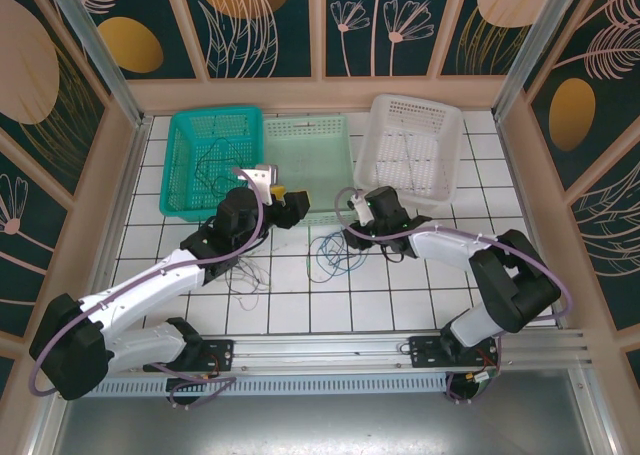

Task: Untangle the cables

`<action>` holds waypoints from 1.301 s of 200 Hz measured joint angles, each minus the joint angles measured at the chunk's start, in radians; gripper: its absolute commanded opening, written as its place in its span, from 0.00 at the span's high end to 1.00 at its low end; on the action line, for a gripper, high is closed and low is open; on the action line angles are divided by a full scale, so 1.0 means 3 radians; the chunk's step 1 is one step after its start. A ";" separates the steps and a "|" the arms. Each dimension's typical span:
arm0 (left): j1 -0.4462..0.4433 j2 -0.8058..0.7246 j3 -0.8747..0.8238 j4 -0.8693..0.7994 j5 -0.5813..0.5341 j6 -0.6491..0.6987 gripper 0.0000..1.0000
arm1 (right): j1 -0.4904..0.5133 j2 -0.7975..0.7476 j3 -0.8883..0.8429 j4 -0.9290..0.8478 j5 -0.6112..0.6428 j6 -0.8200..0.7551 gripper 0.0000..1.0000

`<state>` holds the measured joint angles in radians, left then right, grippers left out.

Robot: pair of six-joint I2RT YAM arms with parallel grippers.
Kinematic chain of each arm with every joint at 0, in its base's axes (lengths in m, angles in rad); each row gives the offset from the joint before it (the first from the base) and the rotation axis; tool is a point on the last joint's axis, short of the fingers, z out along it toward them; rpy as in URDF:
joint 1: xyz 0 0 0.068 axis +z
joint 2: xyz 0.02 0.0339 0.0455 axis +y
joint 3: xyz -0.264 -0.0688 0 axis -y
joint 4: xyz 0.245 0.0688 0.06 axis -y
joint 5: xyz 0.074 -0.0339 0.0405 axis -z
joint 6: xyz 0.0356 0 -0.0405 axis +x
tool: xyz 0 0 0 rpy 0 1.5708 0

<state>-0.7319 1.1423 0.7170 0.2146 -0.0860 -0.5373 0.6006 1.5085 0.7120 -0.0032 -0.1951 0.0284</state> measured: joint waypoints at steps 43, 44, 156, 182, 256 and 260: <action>0.0001 -0.0042 -0.0013 0.0006 0.0008 -0.0005 0.33 | -0.0053 -0.0004 0.0004 -0.0031 -0.0118 -0.0004 0.96; 0.0001 -0.0042 -0.0013 0.0008 0.0011 -0.0008 0.33 | -0.0053 -0.0005 0.0004 -0.0031 -0.0120 -0.0004 0.96; -0.0374 0.0594 0.0018 0.0197 0.0512 -0.0090 0.39 | 0.0084 -0.1181 0.0187 -0.0483 -0.0196 -0.0017 1.00; -0.0376 0.0641 0.0023 0.0237 0.0520 -0.0109 0.39 | 0.0084 -0.1466 0.0238 -0.0668 -0.0189 -0.0017 1.00; -0.0375 0.0551 0.0022 0.0320 0.0432 -0.0108 0.36 | 0.0083 -0.2130 0.0881 -0.0815 -0.0031 -0.0014 1.00; -0.0376 0.0548 0.0022 0.0328 0.0431 -0.0108 0.37 | 0.0083 -0.2149 0.0926 -0.0816 -0.0022 -0.0014 1.00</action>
<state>-0.8448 1.3067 0.7235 0.3130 0.0433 -0.5697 0.6254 0.8639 0.9897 -0.2481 -0.2016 0.0242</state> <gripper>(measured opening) 0.637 0.053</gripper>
